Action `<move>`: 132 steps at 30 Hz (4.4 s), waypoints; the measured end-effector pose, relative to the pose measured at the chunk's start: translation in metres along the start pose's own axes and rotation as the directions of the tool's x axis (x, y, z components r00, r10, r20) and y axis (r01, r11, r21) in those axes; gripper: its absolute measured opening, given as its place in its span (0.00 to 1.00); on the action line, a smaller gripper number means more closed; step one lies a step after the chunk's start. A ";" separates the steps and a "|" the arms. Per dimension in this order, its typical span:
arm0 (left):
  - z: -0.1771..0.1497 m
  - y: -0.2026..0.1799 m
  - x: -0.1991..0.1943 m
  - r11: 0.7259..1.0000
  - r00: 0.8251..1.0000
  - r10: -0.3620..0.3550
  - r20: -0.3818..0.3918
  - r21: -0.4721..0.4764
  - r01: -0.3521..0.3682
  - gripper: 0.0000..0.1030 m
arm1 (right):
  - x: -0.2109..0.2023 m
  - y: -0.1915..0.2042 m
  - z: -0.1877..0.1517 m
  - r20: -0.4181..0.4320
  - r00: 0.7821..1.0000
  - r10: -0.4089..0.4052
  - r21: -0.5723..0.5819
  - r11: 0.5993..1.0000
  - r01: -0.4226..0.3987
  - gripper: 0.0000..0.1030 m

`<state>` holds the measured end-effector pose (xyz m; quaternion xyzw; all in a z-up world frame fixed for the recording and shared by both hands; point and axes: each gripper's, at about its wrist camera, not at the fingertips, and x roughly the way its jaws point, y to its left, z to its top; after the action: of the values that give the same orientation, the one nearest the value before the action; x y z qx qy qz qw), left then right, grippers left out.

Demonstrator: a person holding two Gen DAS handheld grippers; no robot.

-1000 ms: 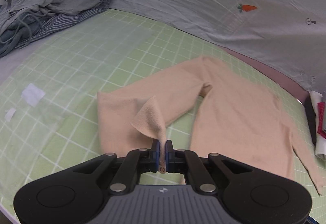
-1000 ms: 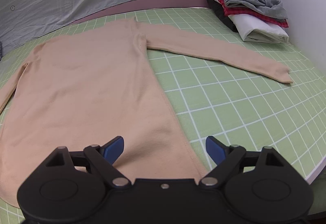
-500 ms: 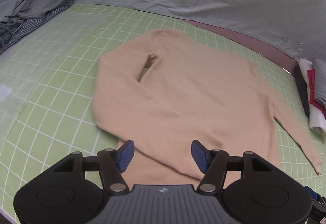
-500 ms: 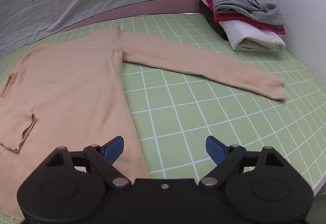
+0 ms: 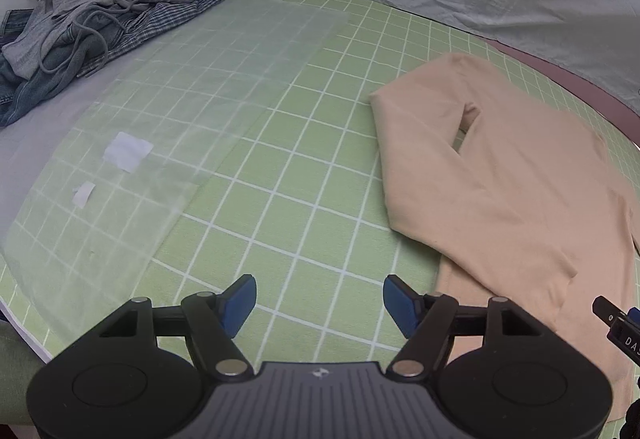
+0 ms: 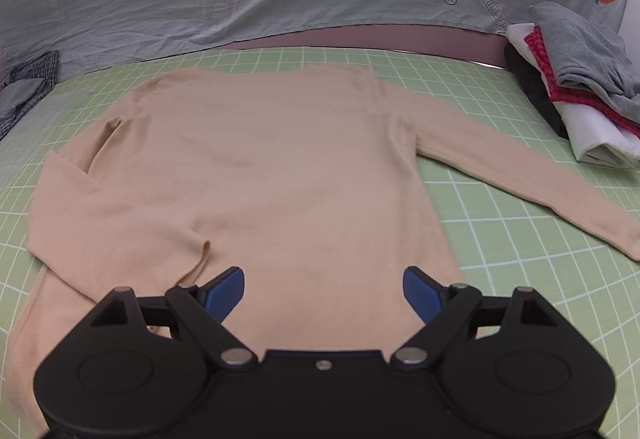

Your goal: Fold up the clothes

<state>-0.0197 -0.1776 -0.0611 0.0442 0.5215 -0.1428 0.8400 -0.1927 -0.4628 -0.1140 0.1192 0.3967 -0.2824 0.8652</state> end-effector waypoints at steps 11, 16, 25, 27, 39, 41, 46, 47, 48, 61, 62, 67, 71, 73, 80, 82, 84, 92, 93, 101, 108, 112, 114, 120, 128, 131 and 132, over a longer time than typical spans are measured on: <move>0.024 0.058 0.018 0.996 0.999 -0.018 -0.036 0.081 0.021 0.69 | 0.017 0.076 -0.009 -0.080 0.995 0.064 0.083 0.995 -0.057 0.46; 0.033 0.067 0.028 0.990 0.998 -0.032 -0.055 0.133 0.039 0.70 | 0.016 0.086 -0.013 -0.073 0.997 0.029 0.140 0.990 -0.019 0.41; 0.041 0.051 0.033 0.987 0.997 -0.060 -0.054 0.148 0.067 0.70 | 0.009 0.089 -0.013 -0.048 0.999 0.012 0.111 0.994 -0.007 0.02; 0.040 0.041 0.033 0.989 0.997 -0.063 -0.054 0.133 0.070 0.70 | 0.005 0.085 -0.011 -0.035 0.999 0.017 0.094 0.995 -0.014 0.02; 0.005 -0.057 0.030 0.999 0.997 -0.037 -0.070 0.035 0.039 0.70 | -0.012 -0.002 0.035 0.071 0.994 0.081 0.024 0.996 -0.083 0.02; -0.003 -0.078 0.034 0.999 0.996 -0.029 -0.079 0.023 0.031 0.70 | -0.010 -0.028 0.044 0.089 0.993 0.071 0.025 0.997 -0.073 0.02; -0.020 -0.128 0.044 0.999 0.994 -0.024 -0.105 0.023 0.026 0.70 | 0.003 -0.104 0.060 0.110 0.994 0.000 0.052 0.999 -0.006 0.02; -0.021 -0.135 0.044 1.000 0.995 -0.018 -0.103 0.023 0.020 0.70 | 0.007 -0.121 0.063 0.112 0.994 -0.020 0.070 0.997 0.012 0.02; -0.021 -0.139 0.044 1.000 0.995 -0.009 -0.096 0.023 0.011 0.70 | 0.010 -0.138 0.065 0.113 0.993 -0.039 0.088 0.996 0.029 0.02; -0.025 -0.127 0.020 0.997 0.997 0.072 0.019 -0.020 -0.072 0.84 | 0.038 -0.192 0.068 0.122 0.972 -0.199 0.131 0.974 0.183 0.59; -0.025 -0.124 0.018 0.997 0.997 0.076 0.027 -0.022 -0.076 0.84 | 0.035 -0.184 0.065 0.130 0.974 -0.184 0.130 0.977 0.167 0.66; -0.023 -0.100 0.010 0.998 0.997 0.061 0.049 -0.016 -0.061 0.85 | 0.017 -0.139 0.052 0.175 0.977 -0.121 0.131 0.986 0.099 1.00; -0.023 -0.075 0.005 0.998 0.998 0.037 0.060 0.057 -0.040 0.86 | 0.002 -0.091 0.041 0.178 0.980 -0.090 0.116 0.991 0.070 1.00; -0.022 -0.059 0.004 0.996 0.998 0.027 0.051 0.083 -0.031 0.87 | -0.003 -0.066 0.035 0.178 0.979 -0.096 0.130 0.989 0.074 1.00; -0.006 0.001 0.008 0.990 0.999 -0.013 0.036 0.140 0.008 0.87 | -0.019 0.034 0.017 0.163 0.980 -0.113 0.110 0.989 0.096 1.00; -0.003 0.012 0.009 0.987 0.999 -0.021 0.035 0.161 0.015 0.88 | -0.017 0.063 0.010 0.136 0.982 -0.134 0.102 0.987 0.121 1.00; -0.001 0.025 0.011 0.982 0.999 -0.033 0.029 0.185 0.027 0.88 | -0.016 0.088 0.002 0.122 0.983 -0.134 0.103 0.987 0.122 1.00; -0.003 0.063 0.022 0.963 0.999 -0.050 -0.015 0.264 0.052 0.88 | -0.019 0.172 -0.028 0.079 0.987 -0.143 0.113 0.985 0.133 0.99; -0.004 0.066 0.023 0.961 0.999 -0.051 -0.020 0.271 0.055 0.88 | -0.020 0.179 -0.032 0.074 0.987 -0.144 0.116 0.984 0.135 0.98; -0.014 0.080 0.026 0.952 0.998 -0.050 -0.042 0.300 0.060 0.88 | -0.019 0.209 -0.058 0.033 0.992 -0.119 0.105 0.988 0.115 0.73; -0.022 0.082 0.024 0.956 0.998 -0.037 -0.047 0.290 0.049 0.88 | -0.020 0.227 -0.065 0.014 0.998 -0.059 0.008 0.998 0.059 0.44; -0.024 0.077 0.020 0.962 0.999 -0.036 -0.036 0.270 0.044 0.88 | -0.023 0.220 -0.066 0.022 0.999 -0.028 -0.013 1.000 0.028 0.11; -0.025 0.067 0.017 0.963 0.999 -0.044 -0.029 0.263 0.050 0.88 | -0.028 0.211 -0.064 0.037 0.999 0.003 -0.004 1.000 -0.003 0.05; -0.030 0.027 0.009 0.964 0.997 -0.079 -0.013 0.254 0.080 0.88 | -0.054 0.171 -0.051 0.105 0.991 0.078 0.013 0.997 -0.079 0.03; -0.047 -0.044 0.003 0.957 0.993 -0.121 -0.019 0.264 0.121 0.88 | -0.066 0.084 -0.037 0.104 0.994 0.030 0.045 0.998 -0.035 0.03; -0.056 -0.061 0.003 0.956 0.994 -0.107 -0.025 0.272 0.110 0.88 | -0.047 0.058 -0.042 0.045 0.999 0.023 0.046 0.999 -0.025 0.03; -0.058 -0.065 0.003 0.957 0.995 -0.099 -0.027 0.270 0.103 0.88 | -0.040 0.055 -0.044 0.027 0.999 0.027 0.030 0.999 -0.028 0.03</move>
<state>-0.0869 -0.2270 -0.0851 0.1328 0.5041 -0.2551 0.8143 -0.2091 -0.3838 -0.1137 0.1340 0.3790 -0.2783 0.8724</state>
